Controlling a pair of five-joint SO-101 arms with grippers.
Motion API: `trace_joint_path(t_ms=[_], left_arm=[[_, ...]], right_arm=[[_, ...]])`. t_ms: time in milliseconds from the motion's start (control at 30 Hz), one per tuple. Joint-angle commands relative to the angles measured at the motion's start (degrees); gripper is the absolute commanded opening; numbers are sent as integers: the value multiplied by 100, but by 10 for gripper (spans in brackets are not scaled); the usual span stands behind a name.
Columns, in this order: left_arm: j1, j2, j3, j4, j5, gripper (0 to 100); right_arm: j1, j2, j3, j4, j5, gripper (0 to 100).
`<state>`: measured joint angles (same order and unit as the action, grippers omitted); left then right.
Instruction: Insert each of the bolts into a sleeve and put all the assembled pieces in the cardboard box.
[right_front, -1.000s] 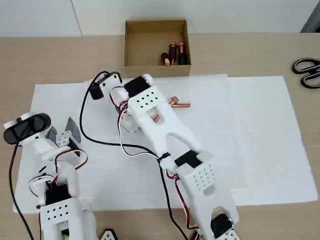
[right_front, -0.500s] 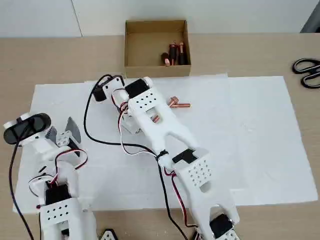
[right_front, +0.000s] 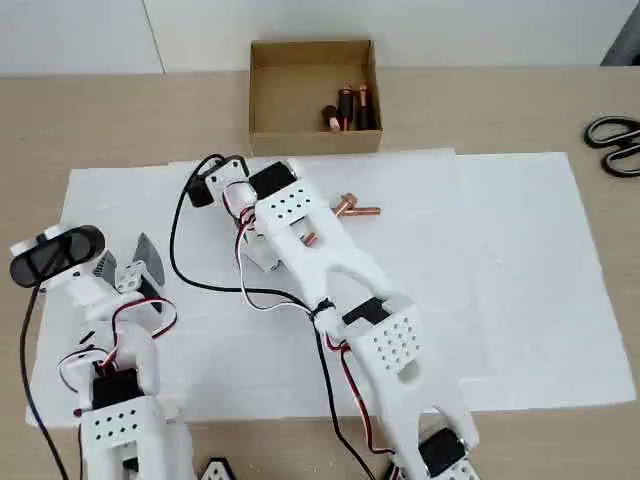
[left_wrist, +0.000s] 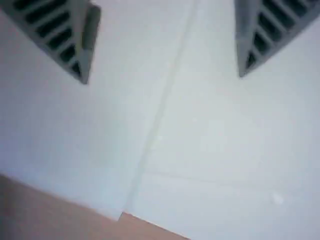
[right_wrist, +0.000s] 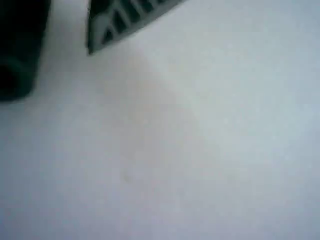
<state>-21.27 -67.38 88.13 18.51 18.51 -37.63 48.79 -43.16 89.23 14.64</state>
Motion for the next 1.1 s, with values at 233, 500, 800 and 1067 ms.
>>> trace_joint_path(t_ms=[233, 500, 800, 1067], left_arm=[[35, -123, -189, -141, 35, 187], [185, -123, -180, -141, 26, 187], [554, -79, -180, -97, -97, 187], [1187, -70, -1525, 1591, -1099, 187]], right_arm=[[-110, -40, -114, 295, 70, 6], [-84, -971, -123, 629, 79, 4], [312, -2791, -88, 637, 70, 4], [1719, -3327, 53, 716, -149, 4]])
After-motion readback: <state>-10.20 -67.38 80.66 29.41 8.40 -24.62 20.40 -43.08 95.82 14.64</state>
